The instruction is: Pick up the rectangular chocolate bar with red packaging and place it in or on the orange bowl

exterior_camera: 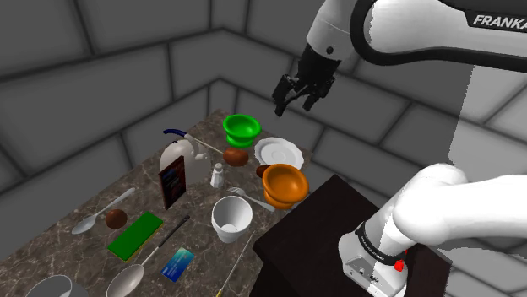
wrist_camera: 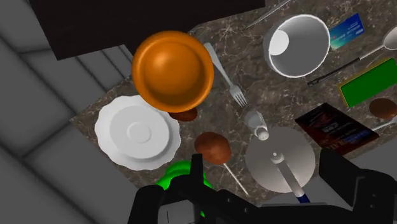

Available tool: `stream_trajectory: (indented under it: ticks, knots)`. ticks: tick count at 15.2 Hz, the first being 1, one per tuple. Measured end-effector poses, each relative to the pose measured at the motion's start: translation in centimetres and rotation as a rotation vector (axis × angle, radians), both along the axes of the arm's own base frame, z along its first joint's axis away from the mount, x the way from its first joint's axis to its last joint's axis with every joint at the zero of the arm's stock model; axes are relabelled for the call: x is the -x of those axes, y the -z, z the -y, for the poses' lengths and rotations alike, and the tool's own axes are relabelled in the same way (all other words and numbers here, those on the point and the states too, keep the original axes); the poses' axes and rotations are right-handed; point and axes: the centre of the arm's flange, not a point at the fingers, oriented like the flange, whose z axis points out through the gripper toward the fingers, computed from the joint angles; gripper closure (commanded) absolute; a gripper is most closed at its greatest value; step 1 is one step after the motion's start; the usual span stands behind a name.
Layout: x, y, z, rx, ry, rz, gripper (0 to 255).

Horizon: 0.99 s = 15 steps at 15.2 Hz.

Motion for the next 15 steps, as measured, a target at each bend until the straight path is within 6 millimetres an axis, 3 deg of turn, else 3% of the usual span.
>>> stream_trajectory:
  ticks: [8, 15]
  knots:
    - [-4.1, 6.4, -7.2, -0.05, 0.273, -0.031, 0]
    - [-9.2, 11.7, -13.0, -0.095, 0.509, -0.058, 0]
